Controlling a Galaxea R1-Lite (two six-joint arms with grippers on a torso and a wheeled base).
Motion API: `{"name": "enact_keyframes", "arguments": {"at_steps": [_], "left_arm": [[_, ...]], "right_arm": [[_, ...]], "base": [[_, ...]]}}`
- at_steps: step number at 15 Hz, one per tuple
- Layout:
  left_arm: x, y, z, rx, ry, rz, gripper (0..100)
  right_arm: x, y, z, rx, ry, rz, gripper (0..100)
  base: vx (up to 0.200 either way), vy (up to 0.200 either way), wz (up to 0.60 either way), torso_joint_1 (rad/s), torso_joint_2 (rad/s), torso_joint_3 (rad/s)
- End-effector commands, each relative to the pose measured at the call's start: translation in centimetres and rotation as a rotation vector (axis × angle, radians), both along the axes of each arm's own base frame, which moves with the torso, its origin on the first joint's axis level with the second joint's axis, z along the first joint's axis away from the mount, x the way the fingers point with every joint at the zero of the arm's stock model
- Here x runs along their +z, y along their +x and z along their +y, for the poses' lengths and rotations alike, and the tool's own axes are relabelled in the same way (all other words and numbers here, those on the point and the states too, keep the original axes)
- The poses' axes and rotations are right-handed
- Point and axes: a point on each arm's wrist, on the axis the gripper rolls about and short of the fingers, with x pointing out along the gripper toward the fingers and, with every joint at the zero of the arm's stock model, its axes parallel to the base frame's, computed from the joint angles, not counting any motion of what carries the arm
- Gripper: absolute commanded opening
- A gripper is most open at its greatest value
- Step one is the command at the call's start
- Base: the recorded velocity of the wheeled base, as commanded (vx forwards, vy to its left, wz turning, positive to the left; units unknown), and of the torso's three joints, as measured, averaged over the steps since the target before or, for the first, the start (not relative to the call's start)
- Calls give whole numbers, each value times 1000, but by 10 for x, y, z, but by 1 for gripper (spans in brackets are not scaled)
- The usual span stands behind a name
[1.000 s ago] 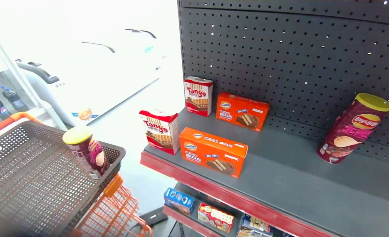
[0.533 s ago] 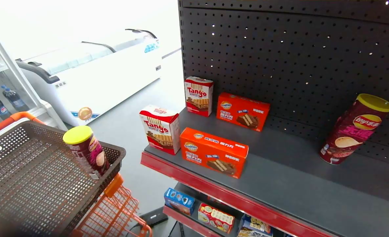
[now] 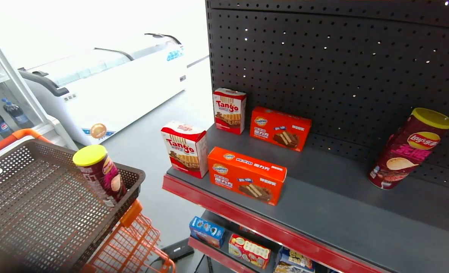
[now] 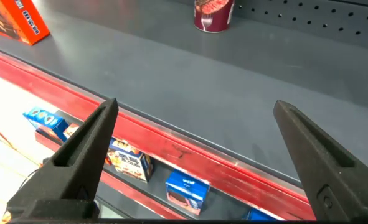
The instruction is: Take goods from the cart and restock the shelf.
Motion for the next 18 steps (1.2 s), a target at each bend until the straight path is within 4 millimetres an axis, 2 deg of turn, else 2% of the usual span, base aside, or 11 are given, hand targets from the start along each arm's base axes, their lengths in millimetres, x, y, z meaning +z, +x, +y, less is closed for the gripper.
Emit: {"name": "enact_keyframes", "arguments": {"at_steps": [1,2,3,4,5,7,8,9,13,16,18], "left_arm": [[11,68,2,23,-60,185,100],[11,68,2,23,-60,185,100],[2,95,2,21,-63,283,100],[0,101,3,29,-64,302,100],[-8,119,8,61,-71,337,100],[-16,163,21,116,-75,276,100],[-19,173,23,118,-69,266,100],[-27,192,32,137,-45,219,100],[-48,221,38,84,23,123,100],[-80,235,42,48,43,129,100],[-88,250,44,42,39,94,100]], "right_arm": [[0,0,0,0,0,2,100],[0,0,0,0,0,2,100],[0,0,0,0,0,2,100],[0,0,0,0,0,2,100],[0,0,0,0,0,2,100],[0,0,0,0,0,2,100],[0,0,0,0,0,2,100],[0,0,0,0,0,2,100],[0,0,0,0,0,2,100],[0,0,0,0,0,2,100],[0,0,0,0,0,2,100]], "base": [[0,0,0,0,0,0],[0,0,0,0,0,0],[0,0,0,0,0,0],[0,0,0,0,0,0],[0,0,0,0,0,0],[0,0,0,0,0,0],[0,0,0,0,0,0],[0,0,0,0,0,0],[0,0,0,0,0,0],[0,0,0,0,0,0],[0,0,0,0,0,0]]}}
